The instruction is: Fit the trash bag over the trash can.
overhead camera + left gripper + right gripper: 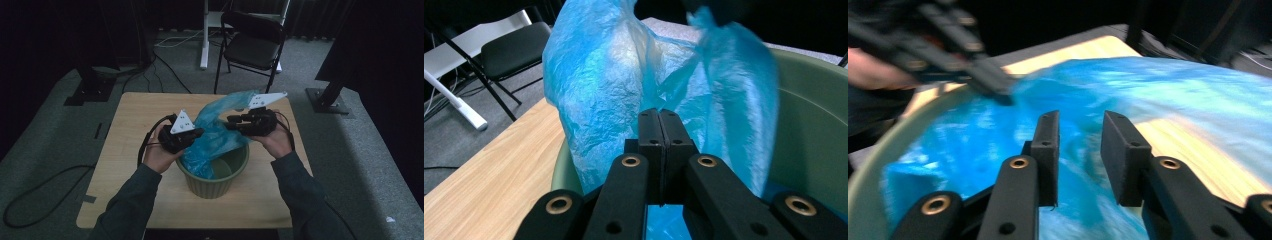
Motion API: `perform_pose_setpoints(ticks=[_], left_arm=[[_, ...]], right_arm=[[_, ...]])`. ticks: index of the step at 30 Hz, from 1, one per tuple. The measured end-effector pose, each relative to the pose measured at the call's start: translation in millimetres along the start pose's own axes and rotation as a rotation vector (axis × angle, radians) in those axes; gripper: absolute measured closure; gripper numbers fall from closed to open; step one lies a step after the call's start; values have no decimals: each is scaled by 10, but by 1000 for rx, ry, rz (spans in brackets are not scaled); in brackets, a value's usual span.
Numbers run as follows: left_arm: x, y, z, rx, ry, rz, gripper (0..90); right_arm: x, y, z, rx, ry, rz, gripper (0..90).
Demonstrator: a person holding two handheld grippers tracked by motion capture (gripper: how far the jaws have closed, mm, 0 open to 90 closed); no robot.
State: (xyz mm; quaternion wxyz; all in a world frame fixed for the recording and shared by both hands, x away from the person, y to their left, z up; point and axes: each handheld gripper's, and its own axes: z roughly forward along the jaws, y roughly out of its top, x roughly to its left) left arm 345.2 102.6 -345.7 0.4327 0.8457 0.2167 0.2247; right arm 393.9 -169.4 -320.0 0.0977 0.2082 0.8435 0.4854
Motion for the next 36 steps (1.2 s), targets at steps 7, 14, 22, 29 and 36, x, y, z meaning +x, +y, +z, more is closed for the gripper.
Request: perform_pose_setpoints(ticks=[7, 14, 22, 29, 36], left_arm=[[-10, -25, -30, -6, -1, -6, 894], [35, -48, -36, -4, 16, -25, 893], [53, -71, -1, 2, 14, -33, 893], [53, -70, -1, 2, 14, -32, 893], [54, -72, -6, -3, 17, -32, 893]], right_arm=[[-128, 6, 200, 64, -67, 37, 632], [-130, -10, 375, 111, -54, 38, 620], [-169, 43, 534, 178, -67, 41, 564], [-211, 124, 652, 201, -58, 28, 548], [-266, 178, 793, 251, -32, 26, 535]])
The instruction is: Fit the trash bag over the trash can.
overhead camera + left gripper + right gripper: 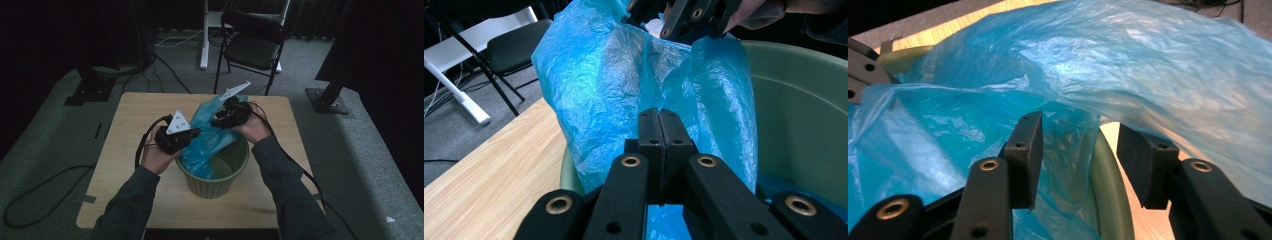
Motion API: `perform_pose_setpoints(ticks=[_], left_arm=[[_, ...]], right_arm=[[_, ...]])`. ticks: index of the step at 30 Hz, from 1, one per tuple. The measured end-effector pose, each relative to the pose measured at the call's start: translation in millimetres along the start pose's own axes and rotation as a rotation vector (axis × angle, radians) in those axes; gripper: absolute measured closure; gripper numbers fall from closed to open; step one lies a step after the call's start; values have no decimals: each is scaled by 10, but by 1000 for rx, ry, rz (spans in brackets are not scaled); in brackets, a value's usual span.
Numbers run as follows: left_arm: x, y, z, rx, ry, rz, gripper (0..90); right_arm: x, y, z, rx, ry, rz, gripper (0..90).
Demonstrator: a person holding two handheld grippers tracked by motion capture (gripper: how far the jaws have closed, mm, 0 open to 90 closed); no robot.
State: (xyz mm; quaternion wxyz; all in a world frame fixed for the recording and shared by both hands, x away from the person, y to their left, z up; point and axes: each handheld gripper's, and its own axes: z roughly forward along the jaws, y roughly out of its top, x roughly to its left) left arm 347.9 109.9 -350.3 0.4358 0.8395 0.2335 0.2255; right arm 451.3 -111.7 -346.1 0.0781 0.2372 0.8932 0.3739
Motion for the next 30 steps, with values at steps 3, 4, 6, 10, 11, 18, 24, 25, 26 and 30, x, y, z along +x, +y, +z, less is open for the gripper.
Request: perform_pose_setpoints(ticks=[3, 4, 6, 10, 11, 18, 24, 25, 26, 30], left_arm=[[4, -4, -2, 3, 1, 3, 893], [5, -7, -5, 3, 0, 2, 893], [11, -18, -12, 1, 2, -2, 894], [38, -50, -32, 2, 11, -11, 893], [44, -57, -36, 2, 12, -14, 894], [79, -89, -66, 2, 21, -22, 894], [106, -113, -78, 6, 26, -29, 894], [111, -117, -78, 8, 26, -28, 894], [112, -120, -78, 8, 27, -31, 894], [128, -135, -78, 11, 32, -36, 894]], right_arm=[[0, 28, 43, 15, -19, -17, 645], [6, 32, 40, 13, -42, -17, 716], [-19, 31, 16, 10, -39, 4, 771], [-45, 7, -107, -43, -47, 23, 898], [-54, 2, -143, -50, -49, 31, 900], [-51, -31, -264, -42, -74, 31, 900], [-95, -136, -288, -25, -85, 54, 900], [-106, -152, -295, -27, -86, 57, 900], [-114, -166, -302, -33, -82, 60, 900], [-119, -206, -337, -34, -84, 65, 900]])
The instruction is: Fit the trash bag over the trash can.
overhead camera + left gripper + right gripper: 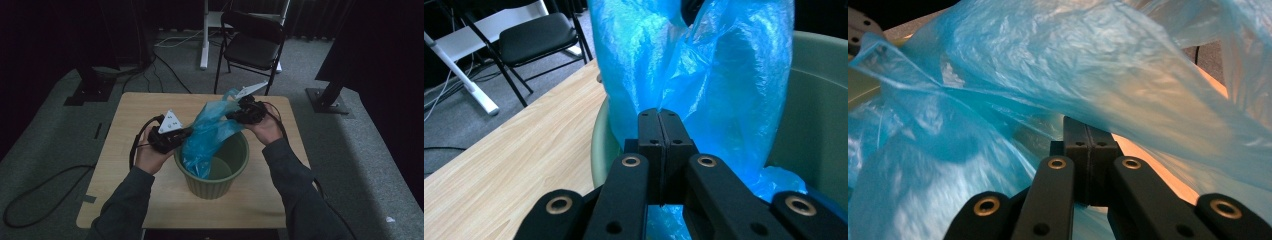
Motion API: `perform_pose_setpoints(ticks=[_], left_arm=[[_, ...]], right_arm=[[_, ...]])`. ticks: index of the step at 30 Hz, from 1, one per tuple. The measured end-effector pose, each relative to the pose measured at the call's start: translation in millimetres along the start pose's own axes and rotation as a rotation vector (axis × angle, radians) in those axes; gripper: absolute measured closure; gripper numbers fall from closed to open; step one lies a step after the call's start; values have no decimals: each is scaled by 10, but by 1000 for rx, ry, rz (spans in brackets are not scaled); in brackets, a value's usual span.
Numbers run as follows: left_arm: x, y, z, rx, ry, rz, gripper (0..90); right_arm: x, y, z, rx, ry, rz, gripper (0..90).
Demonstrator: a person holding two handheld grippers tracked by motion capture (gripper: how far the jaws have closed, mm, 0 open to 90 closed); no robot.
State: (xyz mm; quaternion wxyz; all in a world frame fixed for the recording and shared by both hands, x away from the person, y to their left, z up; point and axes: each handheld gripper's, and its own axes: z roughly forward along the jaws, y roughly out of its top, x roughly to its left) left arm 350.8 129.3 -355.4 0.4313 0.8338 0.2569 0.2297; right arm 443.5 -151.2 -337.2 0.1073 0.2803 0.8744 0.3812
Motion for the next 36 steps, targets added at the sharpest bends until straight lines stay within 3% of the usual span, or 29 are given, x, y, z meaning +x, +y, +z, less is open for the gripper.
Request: perform_pose_setpoints(ticks=[11, 36], left_arm=[[79, -97, -36, 5, 19, -27, 894], [253, -380, -203, 12, 64, -97, 895]], right_arm=[[-11, -140, -182, -5, -10, 2, 900], [-134, -516, -530, -13, -54, 78, 900]])
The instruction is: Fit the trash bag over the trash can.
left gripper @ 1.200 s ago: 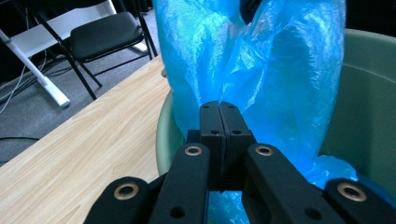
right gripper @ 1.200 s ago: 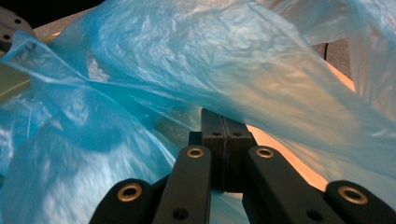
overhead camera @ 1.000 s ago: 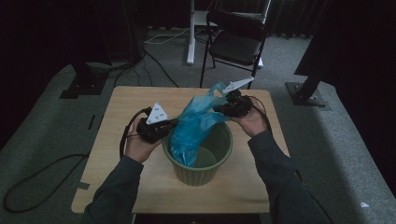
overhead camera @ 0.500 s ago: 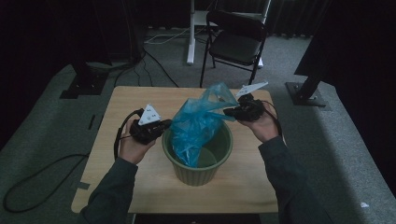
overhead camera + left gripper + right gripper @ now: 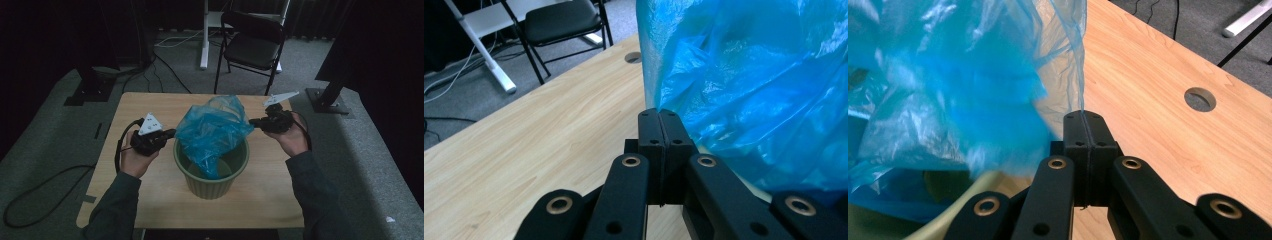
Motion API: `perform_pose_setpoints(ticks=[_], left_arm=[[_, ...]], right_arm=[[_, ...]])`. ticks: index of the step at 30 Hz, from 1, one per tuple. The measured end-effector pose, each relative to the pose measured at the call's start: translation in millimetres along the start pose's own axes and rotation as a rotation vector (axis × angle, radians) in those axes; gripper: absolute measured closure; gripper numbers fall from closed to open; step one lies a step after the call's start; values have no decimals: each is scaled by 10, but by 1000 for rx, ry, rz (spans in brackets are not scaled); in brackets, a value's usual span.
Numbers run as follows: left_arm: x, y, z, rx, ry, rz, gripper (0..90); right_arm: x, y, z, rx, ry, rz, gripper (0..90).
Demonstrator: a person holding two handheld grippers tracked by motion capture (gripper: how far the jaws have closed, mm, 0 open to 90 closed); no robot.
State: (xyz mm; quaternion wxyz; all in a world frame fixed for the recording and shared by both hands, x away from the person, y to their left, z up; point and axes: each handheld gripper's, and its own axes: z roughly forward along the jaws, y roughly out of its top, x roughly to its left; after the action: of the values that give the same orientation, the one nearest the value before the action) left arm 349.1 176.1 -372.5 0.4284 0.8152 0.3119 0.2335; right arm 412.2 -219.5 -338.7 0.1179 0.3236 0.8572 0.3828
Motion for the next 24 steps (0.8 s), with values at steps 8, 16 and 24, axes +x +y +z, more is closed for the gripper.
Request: perform_pose_setpoints(ticks=[8, 16, 24], left_arm=[[59, -85, -27, 8, 9, -24, 895], [75, -136, -44, 23, 19, -34, 895], [-26, -164, 32, 41, -26, -15, 895]], right_arm=[[19, -138, -72, 15, 5, -5, 900], [28, -235, -154, 5, 28, 9, 900], [206, -314, -25, 39, 129, -19, 900]])
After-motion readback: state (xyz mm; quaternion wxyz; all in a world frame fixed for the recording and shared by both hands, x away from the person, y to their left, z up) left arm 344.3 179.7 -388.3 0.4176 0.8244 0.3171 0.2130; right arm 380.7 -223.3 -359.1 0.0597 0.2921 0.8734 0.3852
